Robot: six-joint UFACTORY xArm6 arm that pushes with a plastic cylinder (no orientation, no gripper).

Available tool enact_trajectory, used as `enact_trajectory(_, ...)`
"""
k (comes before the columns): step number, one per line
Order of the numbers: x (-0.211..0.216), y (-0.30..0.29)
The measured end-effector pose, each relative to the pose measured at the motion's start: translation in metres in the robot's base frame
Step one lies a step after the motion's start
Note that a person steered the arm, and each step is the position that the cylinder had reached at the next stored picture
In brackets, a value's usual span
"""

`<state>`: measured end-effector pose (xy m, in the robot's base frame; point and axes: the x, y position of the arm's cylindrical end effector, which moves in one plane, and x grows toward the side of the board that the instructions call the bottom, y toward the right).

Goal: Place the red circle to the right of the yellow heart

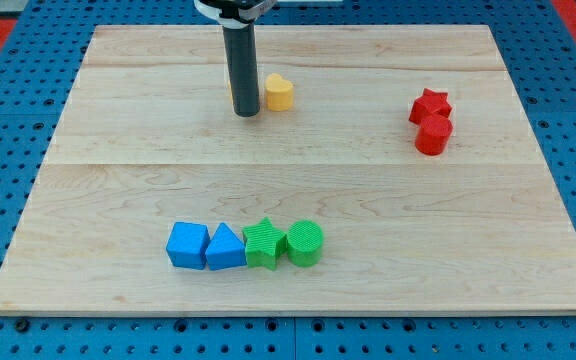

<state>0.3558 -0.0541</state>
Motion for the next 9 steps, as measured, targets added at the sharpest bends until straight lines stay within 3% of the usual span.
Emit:
enact_trajectory(1,0.04,0.023)
enact_trajectory(3,0.157,0.146)
enact_trajectory(4,0.18,0.231)
enact_trajectory(5,0.156,0.27)
enact_trajectory(7,0.08,0.275)
enact_trajectory(9,0.054,0.217)
